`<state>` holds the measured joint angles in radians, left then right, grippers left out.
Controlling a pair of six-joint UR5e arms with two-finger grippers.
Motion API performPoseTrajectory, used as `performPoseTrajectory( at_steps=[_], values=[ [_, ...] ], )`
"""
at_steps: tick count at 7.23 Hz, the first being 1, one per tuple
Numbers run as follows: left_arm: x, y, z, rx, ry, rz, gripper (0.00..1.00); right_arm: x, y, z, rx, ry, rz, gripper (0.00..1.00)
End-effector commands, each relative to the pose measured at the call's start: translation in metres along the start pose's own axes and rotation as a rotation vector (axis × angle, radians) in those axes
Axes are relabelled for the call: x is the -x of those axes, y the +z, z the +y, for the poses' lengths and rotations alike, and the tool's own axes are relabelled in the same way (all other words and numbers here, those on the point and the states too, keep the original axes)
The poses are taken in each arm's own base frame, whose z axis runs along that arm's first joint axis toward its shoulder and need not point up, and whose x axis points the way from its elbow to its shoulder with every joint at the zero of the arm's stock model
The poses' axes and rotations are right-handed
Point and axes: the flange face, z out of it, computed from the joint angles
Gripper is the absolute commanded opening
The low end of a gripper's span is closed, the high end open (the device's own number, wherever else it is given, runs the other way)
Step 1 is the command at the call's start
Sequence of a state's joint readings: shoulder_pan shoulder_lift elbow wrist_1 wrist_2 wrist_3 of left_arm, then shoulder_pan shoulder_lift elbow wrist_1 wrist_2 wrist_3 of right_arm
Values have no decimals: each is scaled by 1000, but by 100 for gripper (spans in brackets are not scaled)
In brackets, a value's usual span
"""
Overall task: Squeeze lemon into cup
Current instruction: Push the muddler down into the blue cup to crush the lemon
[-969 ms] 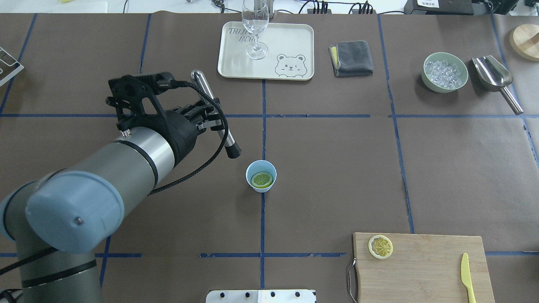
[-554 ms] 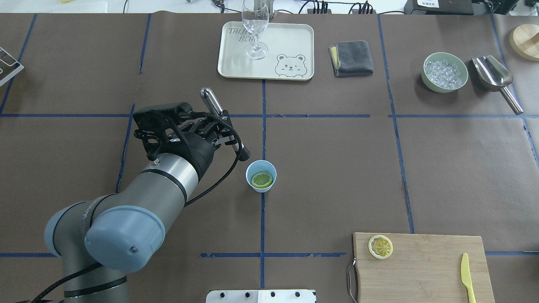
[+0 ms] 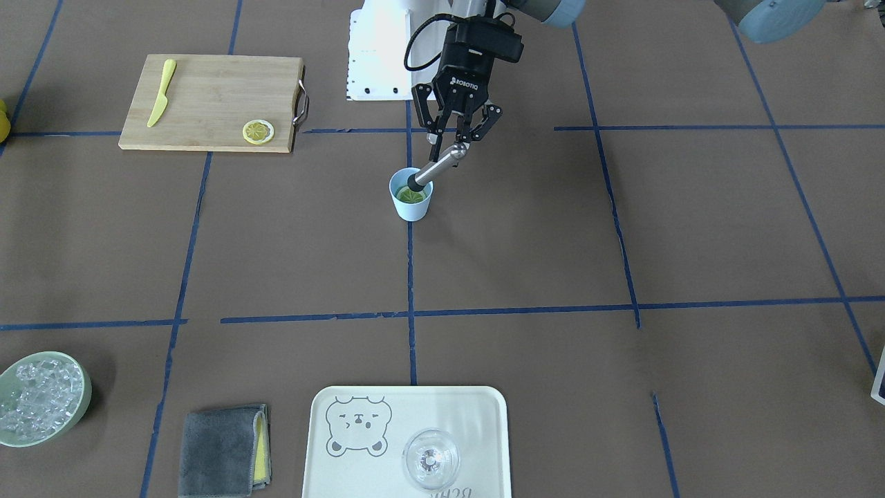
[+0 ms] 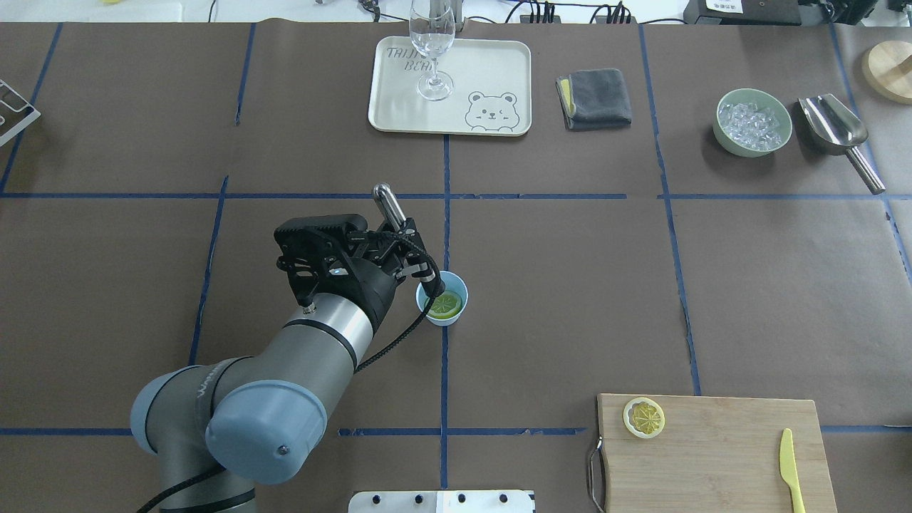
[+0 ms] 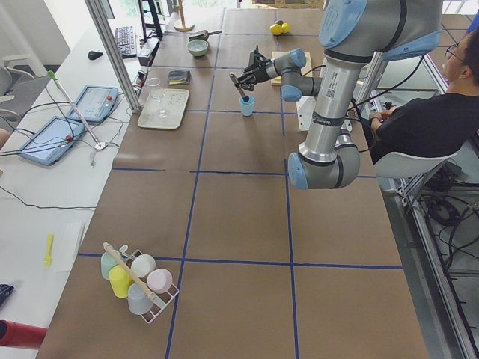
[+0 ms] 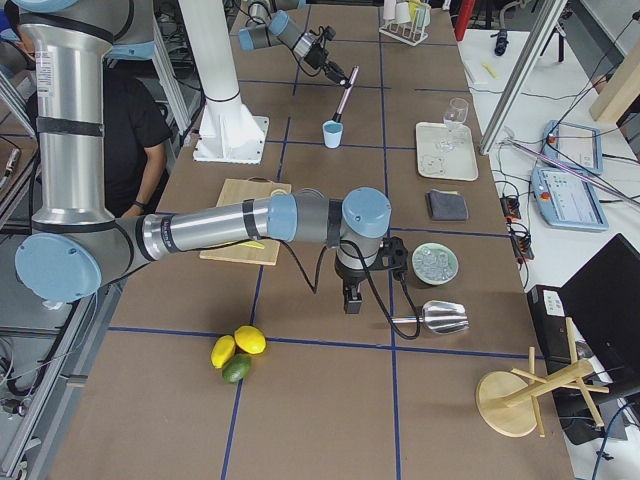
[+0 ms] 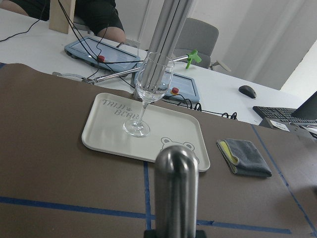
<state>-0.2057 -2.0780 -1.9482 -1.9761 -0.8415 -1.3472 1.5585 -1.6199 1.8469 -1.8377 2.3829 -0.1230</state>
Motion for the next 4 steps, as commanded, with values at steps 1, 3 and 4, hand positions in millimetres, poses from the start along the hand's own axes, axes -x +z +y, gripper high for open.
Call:
performPoseTrajectory(
  at_steps=[1,3,4],
  values=[
    [-6,6,12,11,6,-4,0,-1,-2,1,-3,0,2,100],
    [-5,18,25,13,10,-7,0,-1,-4,1,-8,-1,3,100],
    [2,34,41,10,3,1,0,0,-5,1,-9,-2,3,100]
  ],
)
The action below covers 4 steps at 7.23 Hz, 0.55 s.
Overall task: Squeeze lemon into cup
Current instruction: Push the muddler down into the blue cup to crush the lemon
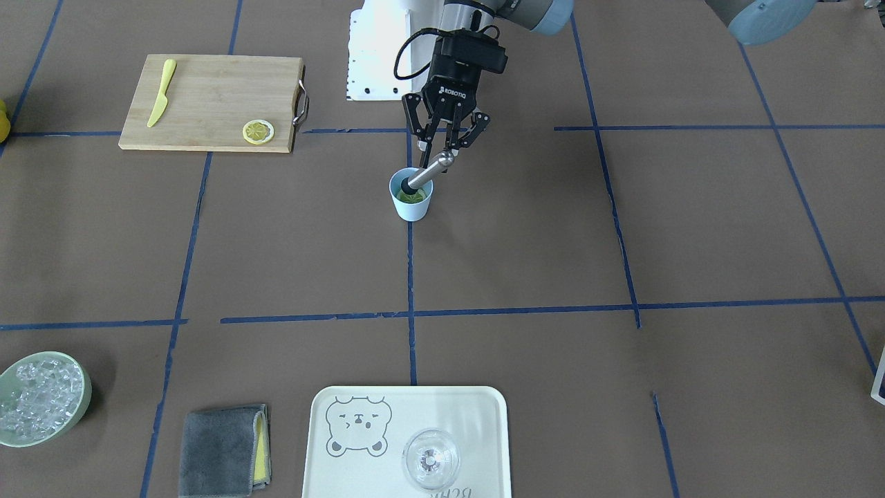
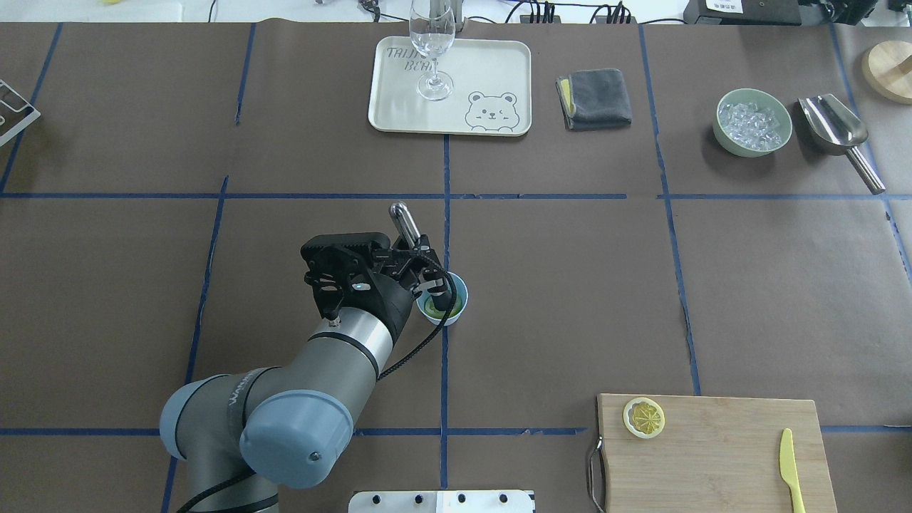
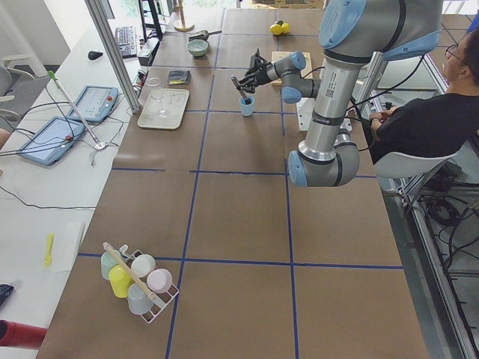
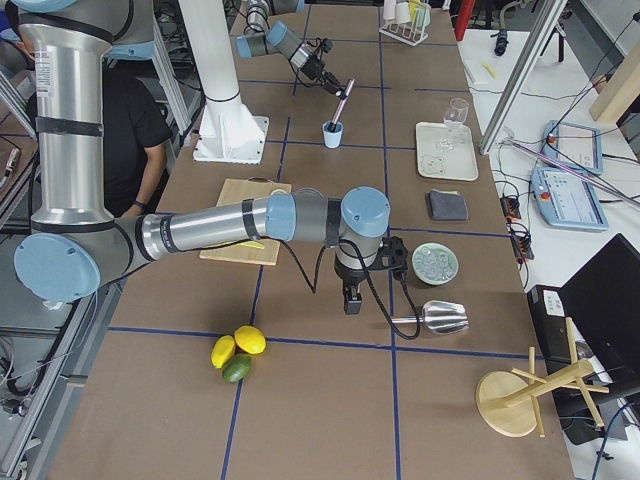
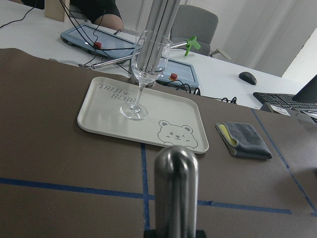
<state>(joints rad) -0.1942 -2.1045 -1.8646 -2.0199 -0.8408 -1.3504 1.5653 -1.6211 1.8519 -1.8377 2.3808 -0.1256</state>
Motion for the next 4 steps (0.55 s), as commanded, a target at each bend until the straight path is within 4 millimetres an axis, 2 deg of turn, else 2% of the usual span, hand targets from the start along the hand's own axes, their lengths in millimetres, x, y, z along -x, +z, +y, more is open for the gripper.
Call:
performPoseTrajectory(
  at_steps=[1,4],
  values=[
    [8,18,19,-4,-7,13,0,0,-2,0,-3,0,0,100],
    [4,11,10,-6,-12,29,0,0,-3,0,-5,0,1,100]
  ],
)
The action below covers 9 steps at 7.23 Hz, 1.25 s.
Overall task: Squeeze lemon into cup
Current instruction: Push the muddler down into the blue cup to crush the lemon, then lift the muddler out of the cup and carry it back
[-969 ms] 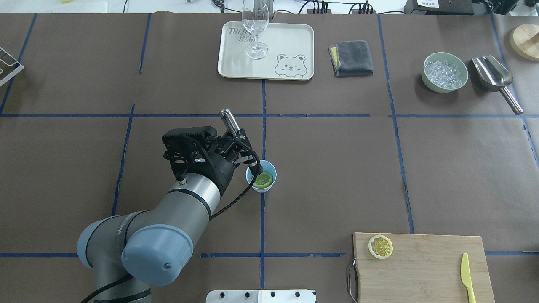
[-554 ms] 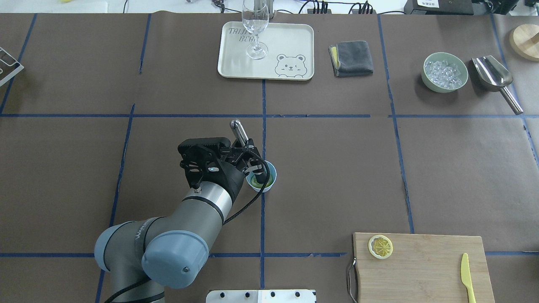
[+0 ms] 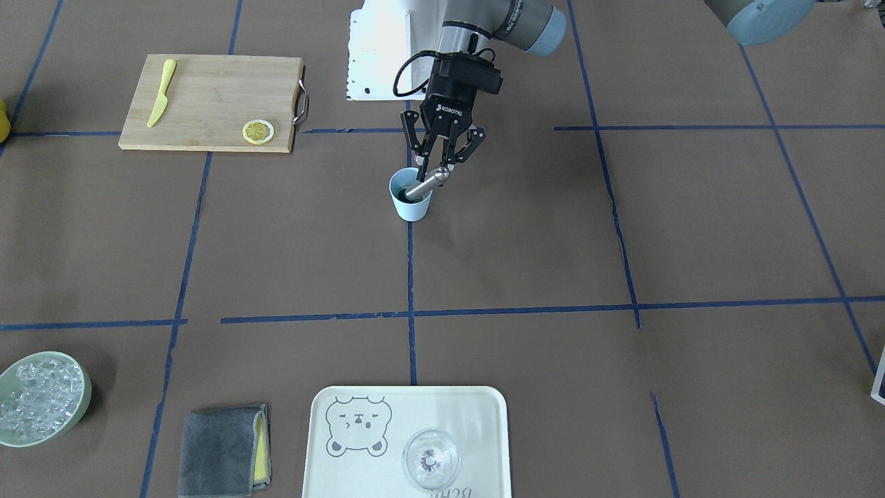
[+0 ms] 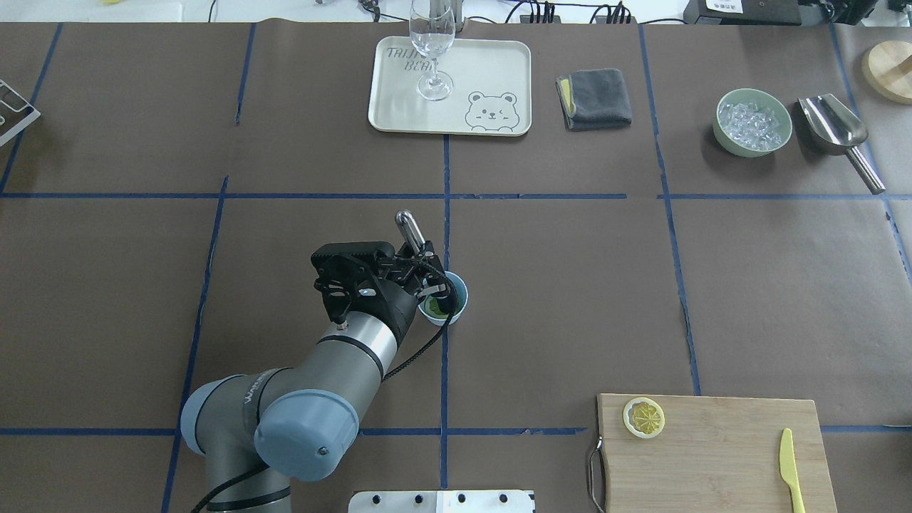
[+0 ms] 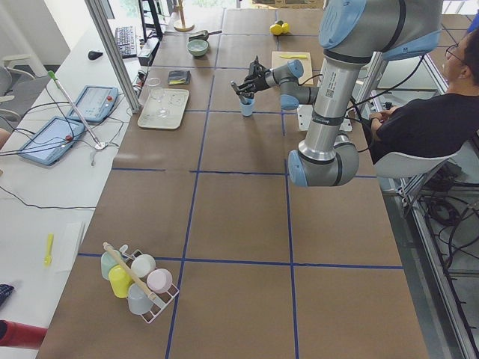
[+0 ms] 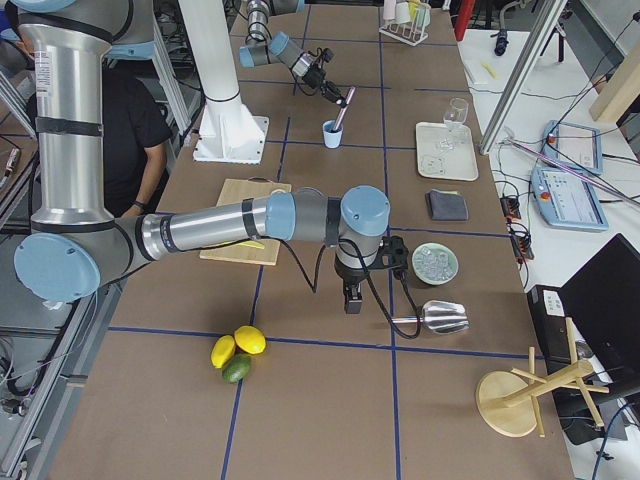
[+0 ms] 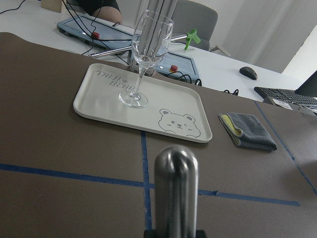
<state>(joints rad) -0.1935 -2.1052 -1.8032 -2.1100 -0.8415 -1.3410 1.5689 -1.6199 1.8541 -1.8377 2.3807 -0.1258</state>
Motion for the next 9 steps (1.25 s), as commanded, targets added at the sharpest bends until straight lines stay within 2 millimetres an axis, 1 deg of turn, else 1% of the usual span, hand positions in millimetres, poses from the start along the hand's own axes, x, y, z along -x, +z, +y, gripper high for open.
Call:
performPoseTrajectory(
  at_steps=[1,2,3,4,5,6,7,8,9],
  values=[
    [-8,-20,-26,-16,27,41,0,-1,-2,0,-4,3,0,100],
    [-13,-38,-48,-32,36,75,0,-2,-2,1,-4,5,0,100],
    [-15,-51,-66,-50,59,97,0,-3,-2,1,-5,6,0,100],
    [-8,-50,-87,-55,61,100,0,-5,-1,2,-3,8,0,100],
    [12,-38,-104,12,71,104,0,-7,0,1,0,8,3,100],
    [48,-24,-124,80,128,80,0,-11,2,2,8,15,25,100],
    [80,-14,-138,133,210,58,0,-19,8,-1,16,23,38,100],
    [121,-8,-147,210,222,25,0,-29,16,-6,-17,-4,42,100],
    [160,-6,-168,300,224,11,0,-42,29,-10,-41,-22,42,100]
  ],
)
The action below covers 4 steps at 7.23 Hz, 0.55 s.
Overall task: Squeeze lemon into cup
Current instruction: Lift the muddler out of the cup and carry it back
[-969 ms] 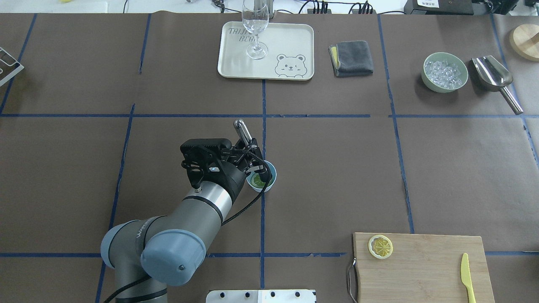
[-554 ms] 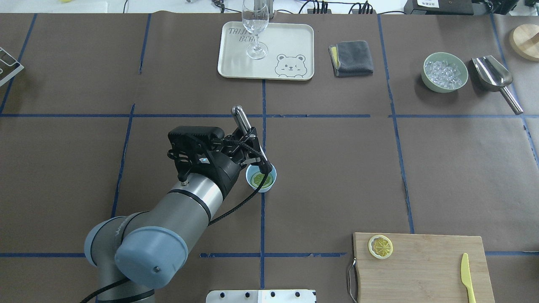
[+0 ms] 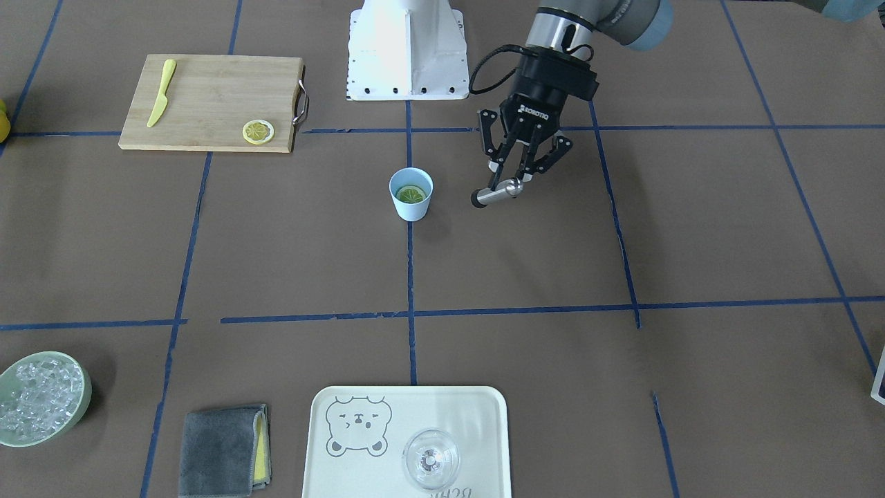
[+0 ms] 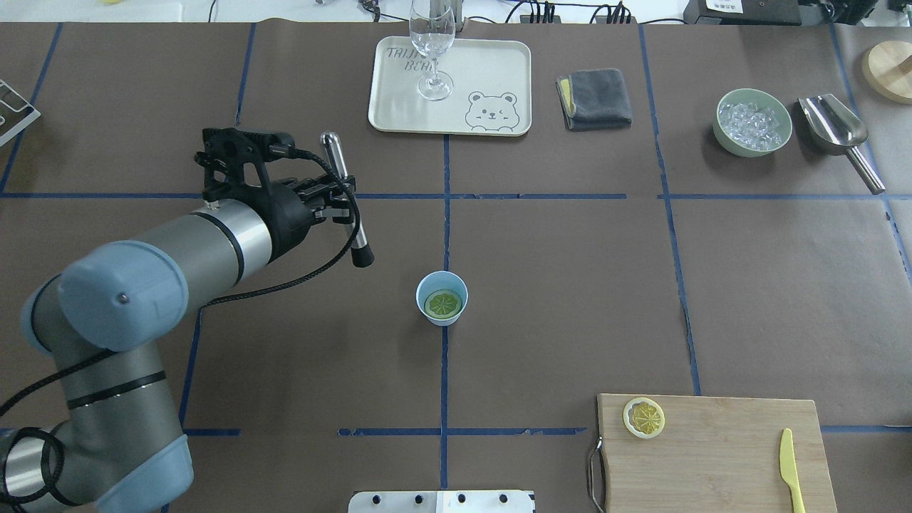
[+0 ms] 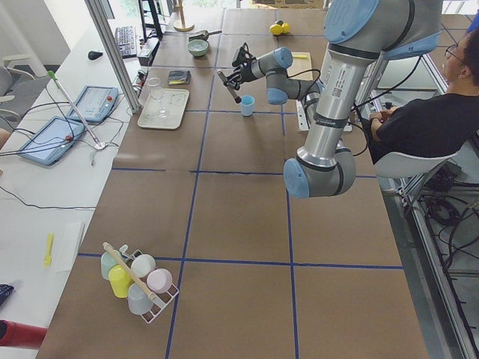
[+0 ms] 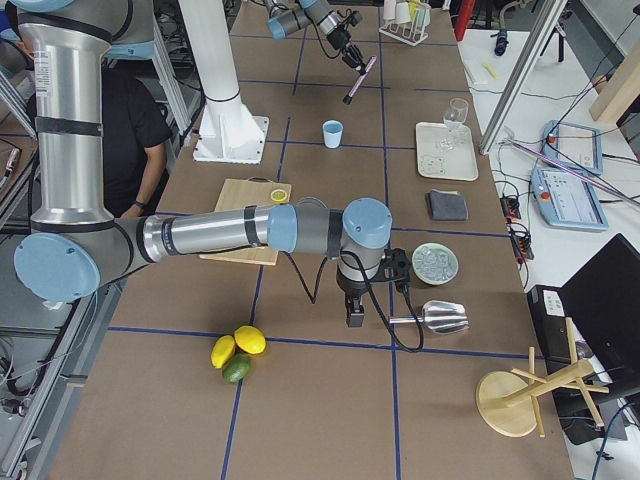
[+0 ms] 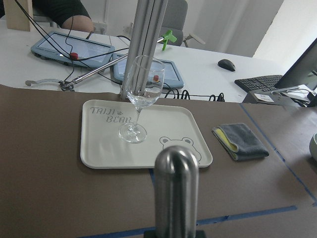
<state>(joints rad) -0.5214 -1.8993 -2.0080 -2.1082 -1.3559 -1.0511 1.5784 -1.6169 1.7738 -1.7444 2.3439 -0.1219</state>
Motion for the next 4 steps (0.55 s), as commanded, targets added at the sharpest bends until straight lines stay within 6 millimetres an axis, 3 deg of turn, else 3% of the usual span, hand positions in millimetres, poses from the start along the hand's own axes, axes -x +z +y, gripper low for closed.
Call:
performPoseTrajectory(
  at_steps=[1,2,4],
  values=[
    [90,-12,-12,169,37,-32,0,-15,15,-6,-38,-11,1,100],
    [127,-24,-7,225,70,-57,0,-15,15,-6,-40,28,-1,100],
    [191,-33,28,334,151,-140,0,-11,10,-11,-56,36,-2,100]
  ],
)
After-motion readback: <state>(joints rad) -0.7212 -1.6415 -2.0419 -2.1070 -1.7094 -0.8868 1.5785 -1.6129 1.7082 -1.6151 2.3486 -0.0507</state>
